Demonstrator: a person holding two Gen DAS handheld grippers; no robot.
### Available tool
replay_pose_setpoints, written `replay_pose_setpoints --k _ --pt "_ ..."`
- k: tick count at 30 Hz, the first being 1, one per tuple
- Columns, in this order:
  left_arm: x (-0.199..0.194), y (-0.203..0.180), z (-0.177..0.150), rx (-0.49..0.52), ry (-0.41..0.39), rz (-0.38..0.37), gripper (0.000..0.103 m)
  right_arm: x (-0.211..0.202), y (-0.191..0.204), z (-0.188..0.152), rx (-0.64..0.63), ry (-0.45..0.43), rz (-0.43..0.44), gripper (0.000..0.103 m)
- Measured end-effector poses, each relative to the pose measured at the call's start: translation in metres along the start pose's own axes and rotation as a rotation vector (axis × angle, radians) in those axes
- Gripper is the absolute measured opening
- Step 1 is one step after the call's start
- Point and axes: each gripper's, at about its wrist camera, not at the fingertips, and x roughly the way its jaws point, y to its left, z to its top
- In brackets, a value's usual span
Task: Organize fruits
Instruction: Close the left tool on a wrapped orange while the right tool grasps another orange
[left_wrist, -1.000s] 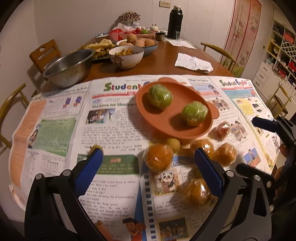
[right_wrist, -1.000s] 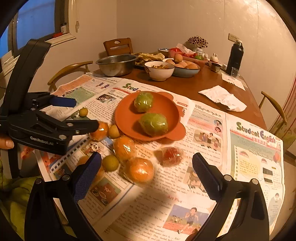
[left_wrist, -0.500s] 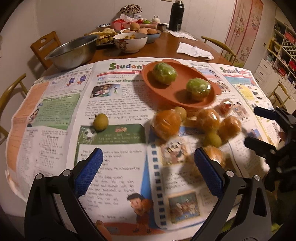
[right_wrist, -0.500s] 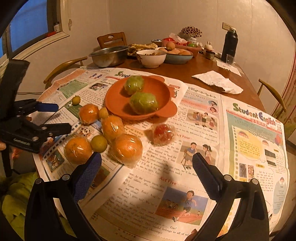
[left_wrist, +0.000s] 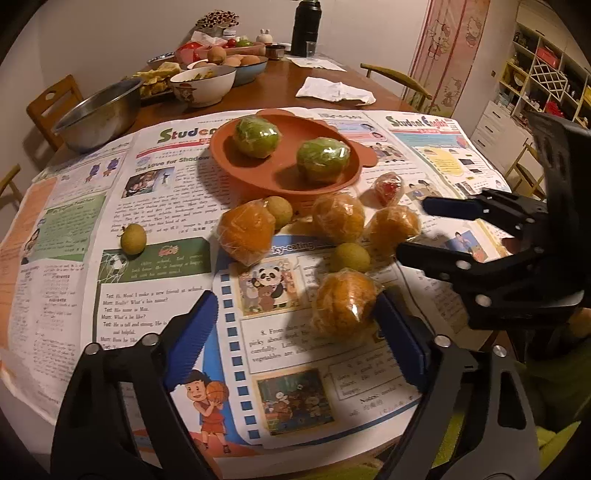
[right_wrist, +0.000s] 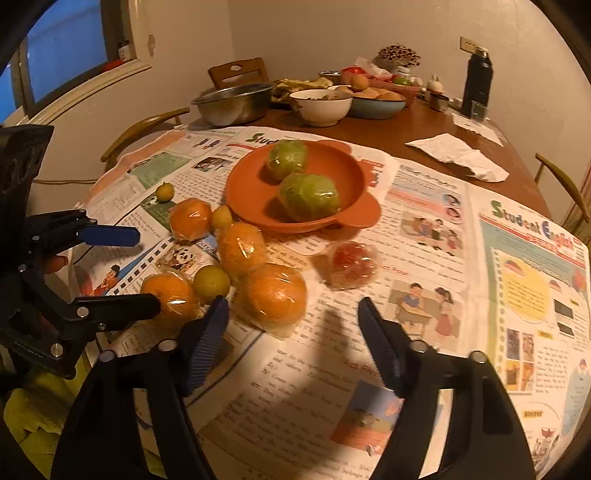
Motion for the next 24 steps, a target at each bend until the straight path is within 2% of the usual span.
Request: replay_pose_setpoints --k 9,19,21,24 --pt "0.003 -0.008 0.001 0.017 0.009 -0.052 0.061 0.009 0.005 0.01 -0.041 0.002 0.063 0.042" --pt "0.007 -0.015 0.0 0.025 0.028 -0.102 0.051 0.018 0.003 0.012 -0.043 0.023 0.076 0.041" --pt "0.008 -0.017 0.0 0.031 0.034 -0.108 0.044 0.018 0.002 0.011 -0.038 0.022 0.082 0.04" --pt "0.012 -0.019 -0.001 0.035 0.05 -0.113 0.039 0.016 -0.001 0.01 -0.03 0.02 0.084 0.039"
